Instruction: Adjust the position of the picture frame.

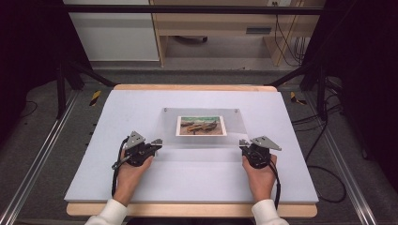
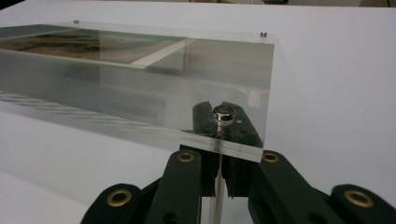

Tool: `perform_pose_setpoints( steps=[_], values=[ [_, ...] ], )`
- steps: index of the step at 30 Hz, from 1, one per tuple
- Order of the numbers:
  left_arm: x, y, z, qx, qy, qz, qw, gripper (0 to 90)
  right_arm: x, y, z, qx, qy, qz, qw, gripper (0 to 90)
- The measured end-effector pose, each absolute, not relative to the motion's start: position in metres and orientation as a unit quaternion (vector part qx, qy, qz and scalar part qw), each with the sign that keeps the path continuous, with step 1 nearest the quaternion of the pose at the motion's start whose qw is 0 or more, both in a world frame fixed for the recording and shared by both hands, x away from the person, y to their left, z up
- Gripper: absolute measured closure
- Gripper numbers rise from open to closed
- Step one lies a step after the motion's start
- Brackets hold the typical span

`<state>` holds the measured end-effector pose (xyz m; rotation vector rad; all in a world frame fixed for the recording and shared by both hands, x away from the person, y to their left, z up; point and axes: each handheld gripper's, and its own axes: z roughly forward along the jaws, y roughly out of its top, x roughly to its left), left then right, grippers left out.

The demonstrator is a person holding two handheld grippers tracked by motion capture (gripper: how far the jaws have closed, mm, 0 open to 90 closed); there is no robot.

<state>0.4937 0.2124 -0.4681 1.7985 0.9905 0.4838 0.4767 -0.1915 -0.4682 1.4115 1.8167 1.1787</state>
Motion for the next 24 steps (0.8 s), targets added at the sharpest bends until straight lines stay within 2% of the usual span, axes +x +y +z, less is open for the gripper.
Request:
perform_pose_setpoints(
  steps=[19, 21, 22, 23, 24],
  values=[
    [0.493, 0.208, -0.474, 0.761, 0.414, 0.194, 0.460, 83.8, 0.479, -0.198, -0.476, 0.519, 0.703, 0.423, 0.239, 82.5],
    [0.492, 0.208, -0.476, 0.763, 0.415, 0.193, 0.457, 83.6, 0.479, -0.200, -0.477, 0.516, 0.709, 0.421, 0.232, 79.3],
    [0.492, 0.208, -0.476, 0.767, 0.410, 0.197, 0.453, 82.9, 0.478, -0.202, -0.476, 0.518, 0.710, 0.425, 0.219, 74.8],
    [0.492, 0.208, -0.476, 0.767, 0.410, 0.197, 0.453, 81.7, 0.478, -0.202, -0.476, 0.518, 0.710, 0.425, 0.219, 74.8],
    [0.491, 0.208, -0.475, 0.768, 0.410, 0.203, 0.448, 78.5, 0.476, -0.203, -0.475, 0.519, 0.710, 0.425, 0.213, 68.4]
  ],
)
